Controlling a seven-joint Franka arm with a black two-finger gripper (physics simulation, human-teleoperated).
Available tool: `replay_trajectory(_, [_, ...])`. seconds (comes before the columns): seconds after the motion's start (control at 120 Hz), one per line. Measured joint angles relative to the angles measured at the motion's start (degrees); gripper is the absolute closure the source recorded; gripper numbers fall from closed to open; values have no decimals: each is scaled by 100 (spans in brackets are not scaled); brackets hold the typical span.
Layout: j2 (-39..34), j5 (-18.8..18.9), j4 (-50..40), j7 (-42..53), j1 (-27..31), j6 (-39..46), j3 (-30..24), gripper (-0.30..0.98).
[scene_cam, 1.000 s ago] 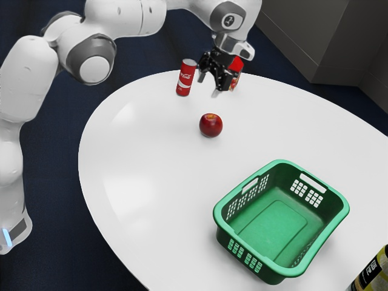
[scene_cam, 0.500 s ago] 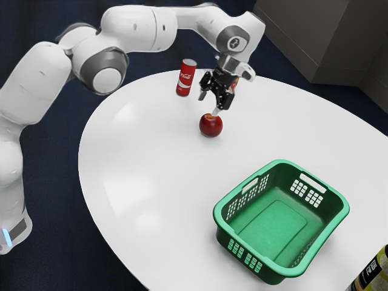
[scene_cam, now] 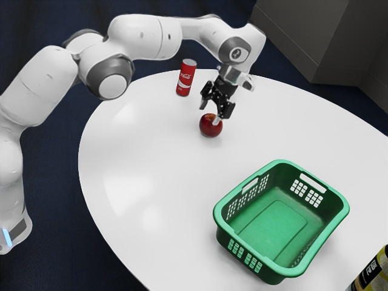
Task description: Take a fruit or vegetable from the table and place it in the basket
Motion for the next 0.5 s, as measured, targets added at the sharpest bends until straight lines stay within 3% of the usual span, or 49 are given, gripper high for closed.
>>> replay_trajectory(0.5, [261, -64, -1, 4, 54, 421, 0, 0])
